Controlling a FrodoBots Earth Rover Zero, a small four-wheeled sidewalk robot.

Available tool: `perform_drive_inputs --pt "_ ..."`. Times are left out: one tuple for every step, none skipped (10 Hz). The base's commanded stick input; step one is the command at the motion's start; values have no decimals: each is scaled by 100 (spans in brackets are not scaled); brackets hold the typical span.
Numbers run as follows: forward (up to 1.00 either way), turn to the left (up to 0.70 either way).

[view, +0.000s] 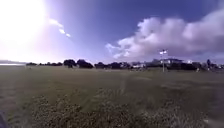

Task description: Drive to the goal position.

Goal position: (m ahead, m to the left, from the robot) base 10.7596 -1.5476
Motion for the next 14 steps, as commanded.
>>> perform_drive_inputs --pt "70 14" --pt "70 14" --pt "70 14" --pt "70 14" --pt "70 14" --pt "70 14" --pt "70 14" --pt "70 14" --pt "70 14" --pt "70 14" --pt "70 14" --pt "70 14" --pt "70 14" --pt "70 0"
